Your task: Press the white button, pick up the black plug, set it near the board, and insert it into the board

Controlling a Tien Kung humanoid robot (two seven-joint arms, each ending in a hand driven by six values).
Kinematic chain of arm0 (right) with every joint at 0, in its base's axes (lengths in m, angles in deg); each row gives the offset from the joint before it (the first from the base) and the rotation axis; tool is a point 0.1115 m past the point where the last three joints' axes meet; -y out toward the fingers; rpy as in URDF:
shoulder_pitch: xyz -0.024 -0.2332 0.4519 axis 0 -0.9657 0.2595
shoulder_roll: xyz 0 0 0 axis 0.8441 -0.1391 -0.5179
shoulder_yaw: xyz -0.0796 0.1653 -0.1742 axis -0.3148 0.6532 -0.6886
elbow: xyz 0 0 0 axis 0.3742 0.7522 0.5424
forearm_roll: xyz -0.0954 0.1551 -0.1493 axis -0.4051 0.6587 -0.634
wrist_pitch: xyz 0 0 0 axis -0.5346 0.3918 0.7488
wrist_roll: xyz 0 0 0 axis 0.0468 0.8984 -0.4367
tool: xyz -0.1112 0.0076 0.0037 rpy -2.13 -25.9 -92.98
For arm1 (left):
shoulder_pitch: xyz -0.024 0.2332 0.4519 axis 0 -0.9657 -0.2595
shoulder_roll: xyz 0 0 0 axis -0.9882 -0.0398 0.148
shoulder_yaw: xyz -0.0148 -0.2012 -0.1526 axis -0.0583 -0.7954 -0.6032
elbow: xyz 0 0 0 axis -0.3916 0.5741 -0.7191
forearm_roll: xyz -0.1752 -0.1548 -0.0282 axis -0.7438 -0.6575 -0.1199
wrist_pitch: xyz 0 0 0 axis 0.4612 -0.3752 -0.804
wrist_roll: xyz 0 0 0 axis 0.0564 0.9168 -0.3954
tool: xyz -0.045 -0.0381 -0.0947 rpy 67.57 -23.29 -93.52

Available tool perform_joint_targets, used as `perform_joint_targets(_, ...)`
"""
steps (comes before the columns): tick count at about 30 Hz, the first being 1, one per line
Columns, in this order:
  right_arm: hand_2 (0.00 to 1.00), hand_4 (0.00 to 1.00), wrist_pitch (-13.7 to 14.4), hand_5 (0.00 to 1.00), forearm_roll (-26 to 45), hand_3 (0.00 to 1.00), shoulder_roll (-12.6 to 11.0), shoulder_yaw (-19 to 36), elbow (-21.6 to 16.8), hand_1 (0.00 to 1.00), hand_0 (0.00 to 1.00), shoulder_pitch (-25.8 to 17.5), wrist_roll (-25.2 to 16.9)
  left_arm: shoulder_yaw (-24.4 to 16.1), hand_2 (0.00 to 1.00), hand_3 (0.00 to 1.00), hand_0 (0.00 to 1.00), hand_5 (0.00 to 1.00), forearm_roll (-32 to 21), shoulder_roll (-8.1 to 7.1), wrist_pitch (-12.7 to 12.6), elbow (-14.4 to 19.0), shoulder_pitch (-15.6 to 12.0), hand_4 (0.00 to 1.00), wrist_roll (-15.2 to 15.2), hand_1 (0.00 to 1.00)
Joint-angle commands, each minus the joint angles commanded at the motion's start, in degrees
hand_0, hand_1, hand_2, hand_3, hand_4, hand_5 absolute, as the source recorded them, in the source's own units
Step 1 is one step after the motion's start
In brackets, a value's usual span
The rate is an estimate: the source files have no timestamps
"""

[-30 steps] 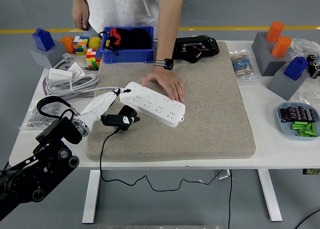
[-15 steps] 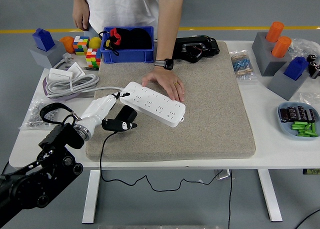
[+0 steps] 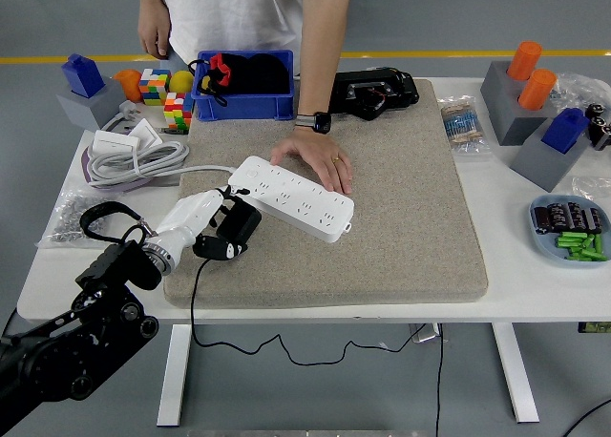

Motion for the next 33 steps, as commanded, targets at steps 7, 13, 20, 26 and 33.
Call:
perform_joint_targets(7,0.511,0.660,0.01,0.340,0.02,0.529,0.04,0.02,-0.03,0.499,0.594,-0.02,-0.05,0.71,0.726,0.811,0.361,0.012,-0.11,0.00,-0.89,-0.43,0.11,0.849,0.53,0.555)
perform_joint_targets(13,0.511,0.660,0.02,0.339,0.00,0.529,0.09,0.05,0.00,0.499,0.594,-0.18,-0.08,0.87,0.632,0.734,0.306,0.002,0.36,0.13,-0.52,-0.98,-0.03,0.836,0.11,0.437)
perform_joint_targets(20,0.510,0.661,0.13,0.336,-0.02,0.529,0.18,0.19,-0.01,0.500,0.594,-0.43,-0.28,0.57,0.610,0.655,0.292,0.002,0.99,0.38,-0.50,-1.25,-0.01,0.819,-0.05,0.424)
perform_joint_targets(26,0.510,0.661,0.21,0.339,0.06,0.529,0.29,0.41,-0.04,0.499,0.594,-0.33,-0.44,0.63,0.529,0.603,0.268,0.002,1.10,0.66,-1.08,-1.60,0.36,0.707,0.25,0.378)
perform_joint_targets(33,0.510,0.660,0.34,0.337,0.22,0.529,0.33,0.62,-0.03,0.499,0.592,-0.32,-0.66,0.65,0.349,0.570,0.163,0.002,-1.14,0.85,-2.20,-2.00,0.60,0.626,1.60,0.228)
